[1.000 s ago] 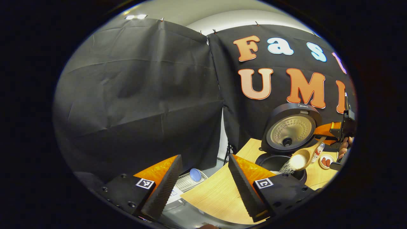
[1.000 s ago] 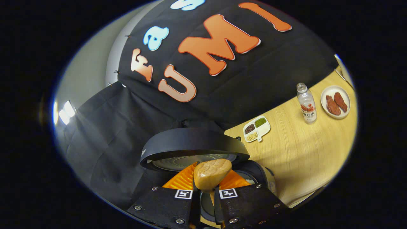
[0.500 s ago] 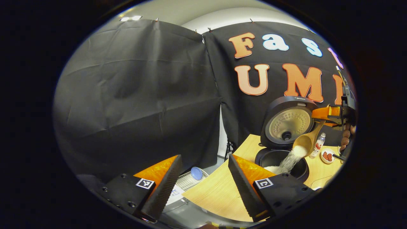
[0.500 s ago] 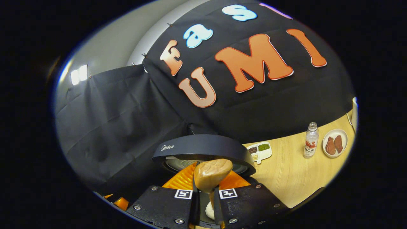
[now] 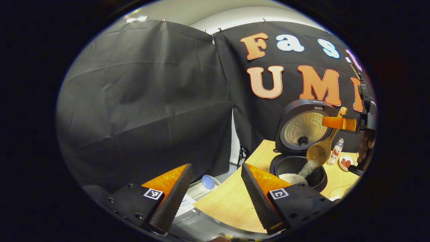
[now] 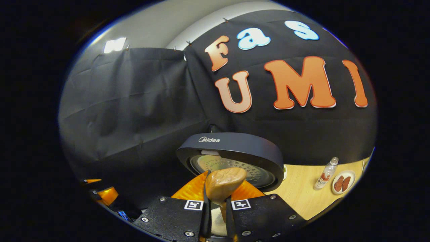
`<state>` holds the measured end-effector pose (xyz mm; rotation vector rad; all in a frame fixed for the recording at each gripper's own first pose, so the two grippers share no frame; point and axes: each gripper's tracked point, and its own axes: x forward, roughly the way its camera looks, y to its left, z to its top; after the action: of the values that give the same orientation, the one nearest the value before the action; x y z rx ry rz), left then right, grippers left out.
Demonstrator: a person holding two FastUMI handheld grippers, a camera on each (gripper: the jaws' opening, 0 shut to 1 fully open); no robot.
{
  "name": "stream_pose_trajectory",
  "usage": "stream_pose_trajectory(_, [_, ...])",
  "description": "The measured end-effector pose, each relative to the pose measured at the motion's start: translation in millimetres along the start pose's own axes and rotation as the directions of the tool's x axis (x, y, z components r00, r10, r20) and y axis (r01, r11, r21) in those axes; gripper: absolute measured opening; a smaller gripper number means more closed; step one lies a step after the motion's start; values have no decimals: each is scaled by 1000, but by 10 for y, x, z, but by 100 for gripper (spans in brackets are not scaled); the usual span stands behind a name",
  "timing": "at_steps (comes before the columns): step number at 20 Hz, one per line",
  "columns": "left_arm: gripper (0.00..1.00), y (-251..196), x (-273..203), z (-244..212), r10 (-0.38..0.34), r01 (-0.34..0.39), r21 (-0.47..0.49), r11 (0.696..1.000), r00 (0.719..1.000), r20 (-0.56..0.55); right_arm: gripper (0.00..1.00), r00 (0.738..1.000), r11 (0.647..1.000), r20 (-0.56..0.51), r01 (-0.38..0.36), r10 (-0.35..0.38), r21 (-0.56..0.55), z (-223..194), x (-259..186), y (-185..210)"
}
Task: Close the left gripper, press the button to open the rice cooker; take a wooden spoon from the chopstick holder with the right hand, scoop a spoonful of rice and pour it into the rice cooker, then put the wooden spoon back into the chopstick holder.
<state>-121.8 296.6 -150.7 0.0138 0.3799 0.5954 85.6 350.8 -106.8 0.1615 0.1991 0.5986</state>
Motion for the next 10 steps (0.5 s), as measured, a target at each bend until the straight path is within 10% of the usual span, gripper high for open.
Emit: stream_pose_trajectory(10, [97, -58, 12, 31, -3, 3, -9, 1000, 1000, 1, 16, 996, 966, 40, -73, 85, -248, 94, -121, 180])
